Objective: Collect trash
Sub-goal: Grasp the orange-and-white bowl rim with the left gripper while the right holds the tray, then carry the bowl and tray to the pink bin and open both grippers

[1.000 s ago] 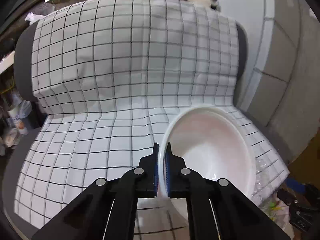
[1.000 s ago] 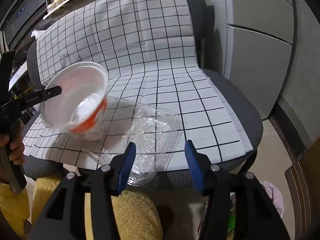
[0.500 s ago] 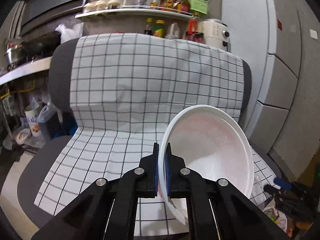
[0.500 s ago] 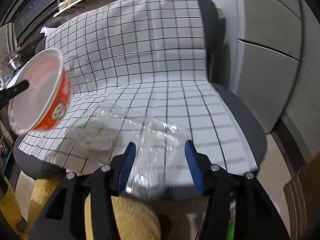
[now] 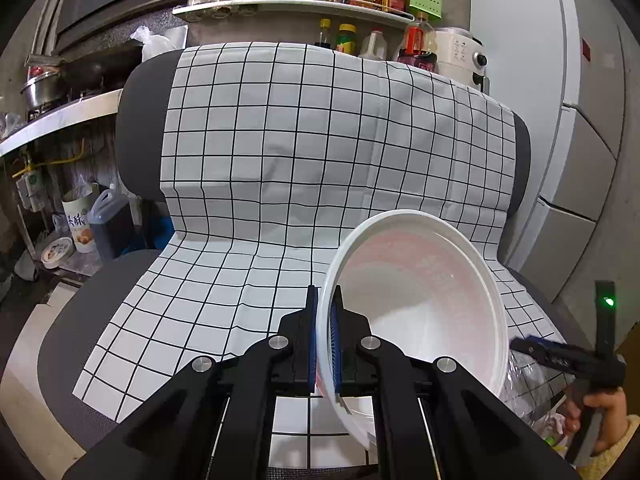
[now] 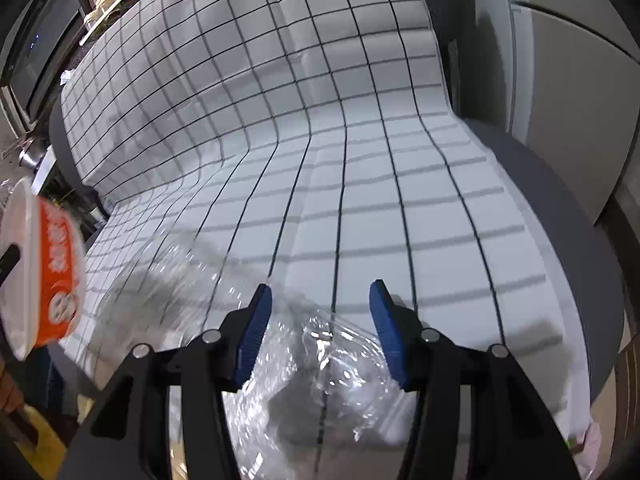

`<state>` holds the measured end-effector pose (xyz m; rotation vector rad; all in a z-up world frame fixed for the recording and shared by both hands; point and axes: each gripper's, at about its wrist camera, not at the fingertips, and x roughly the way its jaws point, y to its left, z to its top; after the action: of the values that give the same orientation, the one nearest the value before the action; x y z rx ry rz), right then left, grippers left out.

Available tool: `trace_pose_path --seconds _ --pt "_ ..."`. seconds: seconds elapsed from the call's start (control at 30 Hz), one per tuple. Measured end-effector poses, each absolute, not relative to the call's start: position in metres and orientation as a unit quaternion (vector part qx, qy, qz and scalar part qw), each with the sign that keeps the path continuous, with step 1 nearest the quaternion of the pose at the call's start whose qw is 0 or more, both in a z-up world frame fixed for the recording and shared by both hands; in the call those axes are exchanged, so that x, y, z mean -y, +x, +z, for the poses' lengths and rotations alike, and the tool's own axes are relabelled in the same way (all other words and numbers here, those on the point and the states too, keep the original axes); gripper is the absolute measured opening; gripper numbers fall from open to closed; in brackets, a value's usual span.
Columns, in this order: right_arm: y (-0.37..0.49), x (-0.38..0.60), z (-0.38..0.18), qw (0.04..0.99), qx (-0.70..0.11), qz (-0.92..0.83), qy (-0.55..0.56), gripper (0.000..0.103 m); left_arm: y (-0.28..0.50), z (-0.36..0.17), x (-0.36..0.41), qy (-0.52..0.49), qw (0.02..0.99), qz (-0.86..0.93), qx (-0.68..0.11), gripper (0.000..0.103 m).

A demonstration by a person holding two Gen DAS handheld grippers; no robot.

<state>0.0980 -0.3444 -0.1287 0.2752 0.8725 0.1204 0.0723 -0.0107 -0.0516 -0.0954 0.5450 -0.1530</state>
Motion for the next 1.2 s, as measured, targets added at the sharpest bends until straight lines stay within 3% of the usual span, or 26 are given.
trace_pose_path --seconds 0.27,0.57,0.6,0.73,0.77,0.87,1.2 --pt "0.056 0.306 -0.123 0.88 -0.454 0.107 0.09 0.051 0.07 -0.051 0.01 -0.053 0.957 -0.086 -0.272 0.006" --pt "0.105 0.282 -0.127 0.887 -0.439 0.141 0.007 0.05 0.064 -0.051 0.0 -0.06 0.957 -0.08 -0.273 0.006" --pt "0.109 0.28 -0.129 0.884 -0.443 0.15 0.004 0.048 0.064 -0.051 -0.001 -0.061 0.957 -0.078 -0.273 0.006" --pt "0.113 0.272 -0.135 0.878 -0.45 0.164 -0.012 0.017 0.066 -0.053 -0.001 -0.059 0.956 -0.076 -0.278 0.006" --pt "0.109 0.271 -0.133 0.88 -0.444 0.171 -0.008 0.013 0.066 -0.054 0.0 -0.06 0.955 -0.077 -0.279 0.006" --pt "0.089 0.272 -0.12 0.899 -0.411 0.153 -0.005 0.007 0.066 -0.054 0.003 -0.059 0.955 -0.083 -0.28 0.006" --pt "-0.016 0.337 -0.07 0.943 -0.323 -0.014 0.076 0.006 0.056 -0.058 0.051 -0.067 0.94 -0.166 -0.289 0.006"
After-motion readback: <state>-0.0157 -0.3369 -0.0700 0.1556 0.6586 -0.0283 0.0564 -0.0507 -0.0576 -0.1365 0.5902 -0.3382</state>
